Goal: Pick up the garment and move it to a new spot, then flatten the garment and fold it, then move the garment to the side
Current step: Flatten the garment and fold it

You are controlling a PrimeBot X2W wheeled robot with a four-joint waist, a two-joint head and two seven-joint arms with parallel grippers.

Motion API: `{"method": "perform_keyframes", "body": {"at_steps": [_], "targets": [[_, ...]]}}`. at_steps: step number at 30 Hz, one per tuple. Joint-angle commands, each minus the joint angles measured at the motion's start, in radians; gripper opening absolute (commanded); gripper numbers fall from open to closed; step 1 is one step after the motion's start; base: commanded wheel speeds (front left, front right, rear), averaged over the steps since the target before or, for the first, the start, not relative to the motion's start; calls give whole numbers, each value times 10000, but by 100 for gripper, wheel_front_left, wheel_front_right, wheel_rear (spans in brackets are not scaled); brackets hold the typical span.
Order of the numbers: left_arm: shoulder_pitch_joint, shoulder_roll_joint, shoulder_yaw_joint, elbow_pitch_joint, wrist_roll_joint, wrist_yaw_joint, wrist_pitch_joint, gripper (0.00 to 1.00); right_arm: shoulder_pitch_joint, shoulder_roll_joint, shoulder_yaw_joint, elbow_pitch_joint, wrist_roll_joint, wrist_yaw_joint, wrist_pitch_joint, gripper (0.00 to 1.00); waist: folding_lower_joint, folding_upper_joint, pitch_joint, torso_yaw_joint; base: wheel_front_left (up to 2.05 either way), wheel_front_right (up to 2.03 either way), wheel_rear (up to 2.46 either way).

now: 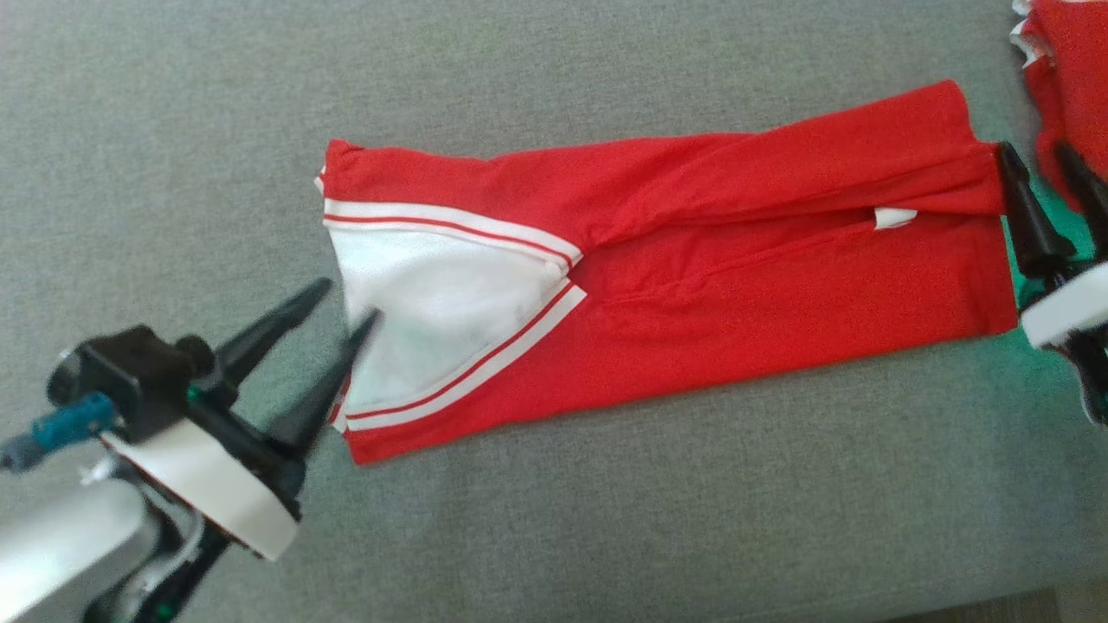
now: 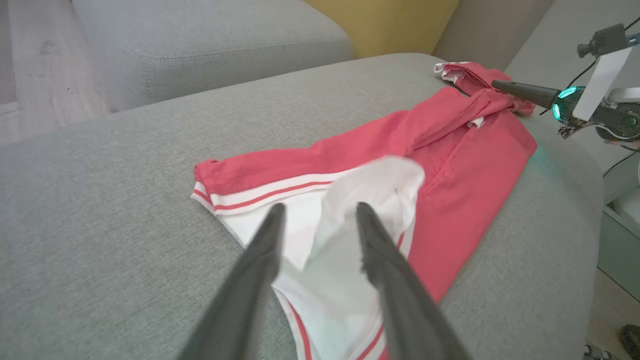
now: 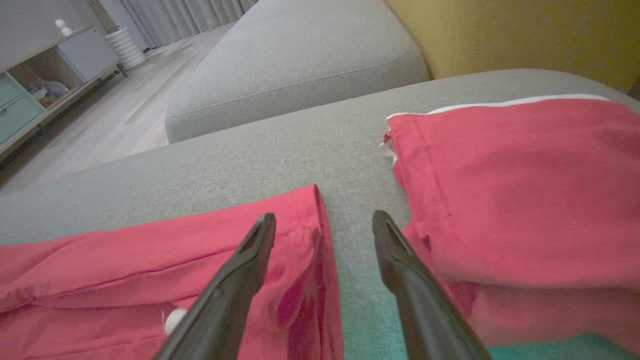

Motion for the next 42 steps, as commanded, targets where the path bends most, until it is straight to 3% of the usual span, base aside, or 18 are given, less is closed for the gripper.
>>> {"method": "perform_keyframes", "body": {"at_steps": [1,4,7,12,16,20,24,34,35,36,38,39,40,42], "targets": [[-39,302,418,-118,-46,69,-183,100,492,-281,-114,-130,-5,67,-161,100,0,-1,-62,26,0,0,0],[216,-66,428,207,248,567,-744,100,1169,-385,-765,-220,-91,67,-252,100,0,-1,-263,83,0,0,0],[592,-701,761,603,613,1473,-1292,100,1966,-351,-1580,-349,-269,67,-295,100,0,-1,-494,211,0,0,0],[1858,-2562,2465,951,1843,2811,-1468,100,3202,170,-3162,-865,-756,67,-309,100,0,-1,-855,587,0,0,0],[3360,-4143,3900,1115,3506,3136,-1472,100,3804,835,-4107,-1167,-1294,67,-311,100,0,-1,-1096,957,0,0,0],[4558,-5563,4910,1248,4838,2830,-1474,100,3826,1406,-4811,-1088,-1895,67,-250,100,0,-1,-1211,1357,0,0,0],[5265,-6634,5666,1500,5716,2084,-1474,100,3406,2013,-5429,-649,-2432,67,244,100,0,-1,-1257,1672,0,0,0],[5921,-7895,7009,2199,6917,403,-1475,100,2544,2889,-6457,1295,-3579,67,1660,100,0,-1,-1300,2042,0,0,0],[5957,-7982,7121,2237,7003,288,-1475,100,2536,2977,-6491,1418,-3630,67,1805,79,0,-1,-1302,2051,0,0,0],[5995,-8074,7232,2270,7079,181,-1475,100,2536,3052,-6494,1492,-3677,67,1932,69,0,-1,-1308,2053,0,0,0],[6076,-8247,7443,2317,7218,-28,-1475,100,2550,3177,-6440,1515,-3710,67,2127,22,0,-1,-1328,2029,0,0,0],[6076,-8247,7443,2317,7218,-28,-1475,100,2550,3177,-6440,1515,-3710,67,2127,22,0,-1,-1328,2029,0,0,0],[6118,-8336,7547,2331,7266,-137,-1475,100,2555,3218,-6414,1495,-3682,67,2203,0,0,-1,-1335,2009,0,0,0],[6201,-8482,7725,2384,7385,-342,-1475,100,2588,3268,-6362,1376,-3656,67,2246,0,0,-1,-1371,1957,0,0,0]]}}
